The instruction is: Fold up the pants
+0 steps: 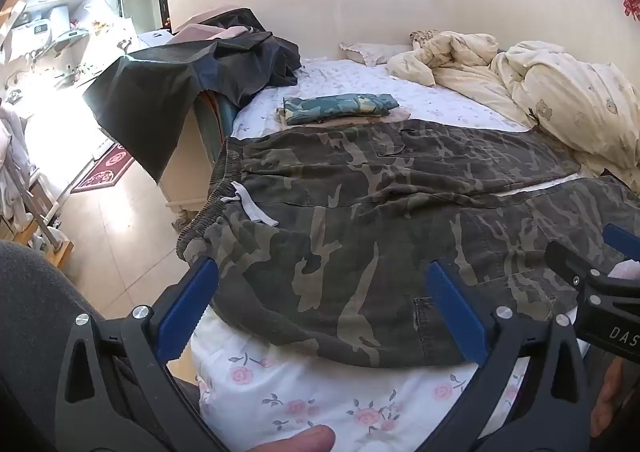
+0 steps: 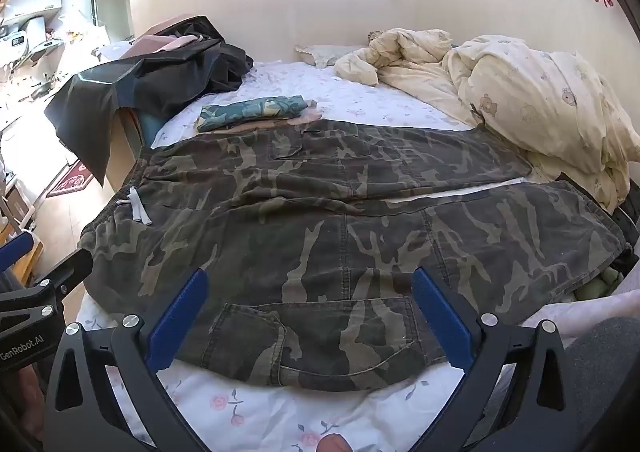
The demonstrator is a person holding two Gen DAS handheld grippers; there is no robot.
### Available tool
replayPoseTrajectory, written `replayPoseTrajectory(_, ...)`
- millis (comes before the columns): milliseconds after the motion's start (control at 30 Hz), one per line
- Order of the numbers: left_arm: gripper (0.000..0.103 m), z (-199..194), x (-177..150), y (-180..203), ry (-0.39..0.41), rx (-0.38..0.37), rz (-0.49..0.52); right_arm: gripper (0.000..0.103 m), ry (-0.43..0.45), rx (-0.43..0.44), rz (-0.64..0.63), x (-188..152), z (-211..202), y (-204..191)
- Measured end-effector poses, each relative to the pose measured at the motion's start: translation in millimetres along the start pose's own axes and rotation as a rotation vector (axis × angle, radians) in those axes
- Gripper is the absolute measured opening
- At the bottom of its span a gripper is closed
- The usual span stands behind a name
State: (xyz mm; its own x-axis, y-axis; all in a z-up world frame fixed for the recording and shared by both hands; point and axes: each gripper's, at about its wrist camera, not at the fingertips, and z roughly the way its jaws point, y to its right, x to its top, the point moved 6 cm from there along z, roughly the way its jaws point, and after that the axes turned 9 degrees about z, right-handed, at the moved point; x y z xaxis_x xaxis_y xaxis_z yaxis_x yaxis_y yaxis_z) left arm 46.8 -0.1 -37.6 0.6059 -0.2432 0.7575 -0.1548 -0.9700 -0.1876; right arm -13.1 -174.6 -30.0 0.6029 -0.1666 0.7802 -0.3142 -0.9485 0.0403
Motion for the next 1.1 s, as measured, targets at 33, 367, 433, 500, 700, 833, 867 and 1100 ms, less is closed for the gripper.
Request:
replayPoseTrajectory(33, 0.103, -0.1, 0.2, 0.0, 0.000, -0.001, -0.001, 0.103, 0.005, -0.005, -0.006, 0.2, 0.0, 0.0)
replayPoseTrajectory(367, 0.103, 0.0, 0.1, 0.1, 0.002, -0.004, -0.006, 0.103, 0.000, 0.002, 0.005, 0.7, -1.9, -0.2)
replayPoseTrajectory(433, 0.103, 0.2, 0.1, 0.3, 0.001, -0.006, -0.007, 0.103, -0.003, 0.001, 0.009, 0.5, -1.9, -2.2)
replayPoseTrajectory(500, 0.103, -0.3, 0.0, 0.0, 0.003, -0.004, -0.006, 0.103, 0.005, 0.004, 0.011, 1.5, -1.0, 1.3)
replayPoseTrajectory(700, 0.103, 0.0, 0.1, 0.1, 0.002, -0.006, -0.006, 0.103, 0.000, 0.006, 0.017, 0.3, -0.3, 1.3)
replayPoseTrajectory(833, 0.103, 0.0, 0.0, 0.0, 0.002, -0.005, -0.007, 0.103, -0.009, 0.005, 0.034, -2.3, 5.6, 4.9)
replayPoseTrajectory(867, 0.103, 0.0, 0.0, 0.1, 0.002, -0.006, -0.006, 0.103, -0.011, 0.005, 0.039, -2.6, 6.4, 5.7)
replayPoseTrajectory(1100, 0.103, 0.0, -0.1, 0.1, 0.000, -0.006, -0.007, 0.103, -0.013, 0.006, 0.044, -4.1, 6.5, 6.3)
